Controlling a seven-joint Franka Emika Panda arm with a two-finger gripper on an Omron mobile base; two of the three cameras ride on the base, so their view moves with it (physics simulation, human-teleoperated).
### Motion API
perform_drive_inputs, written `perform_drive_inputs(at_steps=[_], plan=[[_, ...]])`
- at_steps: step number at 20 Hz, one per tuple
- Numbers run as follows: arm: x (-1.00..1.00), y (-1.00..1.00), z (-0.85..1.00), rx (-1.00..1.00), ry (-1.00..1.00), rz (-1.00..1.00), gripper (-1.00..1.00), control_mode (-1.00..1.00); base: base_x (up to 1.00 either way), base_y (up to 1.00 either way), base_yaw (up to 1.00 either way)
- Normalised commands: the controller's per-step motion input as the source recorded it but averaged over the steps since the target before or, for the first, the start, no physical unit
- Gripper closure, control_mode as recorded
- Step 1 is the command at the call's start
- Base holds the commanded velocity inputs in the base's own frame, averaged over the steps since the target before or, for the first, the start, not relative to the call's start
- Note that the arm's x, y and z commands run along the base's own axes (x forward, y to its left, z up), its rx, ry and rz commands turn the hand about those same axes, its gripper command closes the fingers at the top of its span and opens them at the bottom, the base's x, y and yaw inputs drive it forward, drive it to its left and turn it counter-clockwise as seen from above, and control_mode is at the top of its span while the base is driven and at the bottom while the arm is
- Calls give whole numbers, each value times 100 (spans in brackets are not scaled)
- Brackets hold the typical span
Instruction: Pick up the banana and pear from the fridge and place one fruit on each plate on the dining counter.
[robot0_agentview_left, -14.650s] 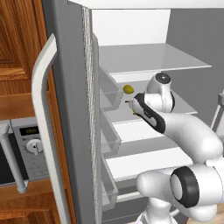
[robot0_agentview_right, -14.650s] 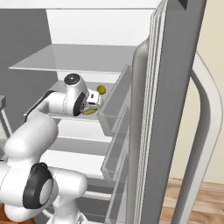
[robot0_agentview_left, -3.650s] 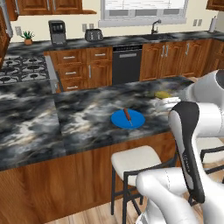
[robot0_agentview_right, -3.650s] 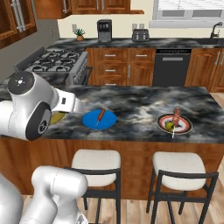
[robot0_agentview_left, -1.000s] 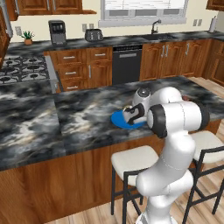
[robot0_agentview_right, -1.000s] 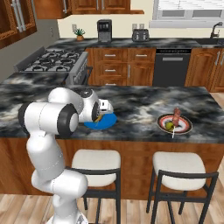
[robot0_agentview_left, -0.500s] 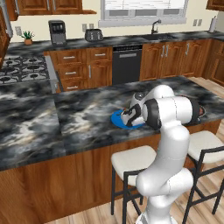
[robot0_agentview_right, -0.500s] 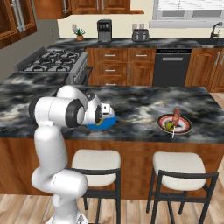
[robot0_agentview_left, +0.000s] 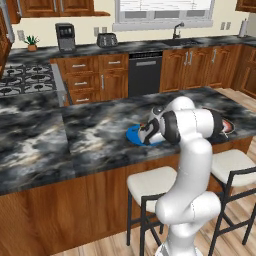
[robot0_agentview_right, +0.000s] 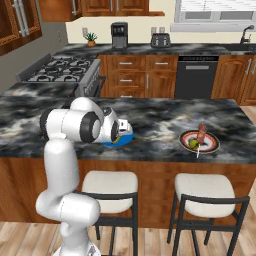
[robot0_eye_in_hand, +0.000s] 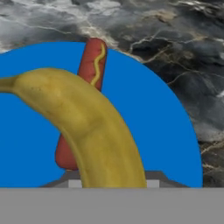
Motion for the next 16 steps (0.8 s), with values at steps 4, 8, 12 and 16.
perform_drive_inputs(at_steps=[4,8,12,16], plan=[[7,0,-31,1,5,0,-100,-100,0,0,0],[0,-1,-5,0,0,0,-100,-100,0,0,0],[-10,0,31,0,0,-1,-100,-100,0,0,0],[-33,0,68,0,-7,-3,-100,-100,0,0,0]])
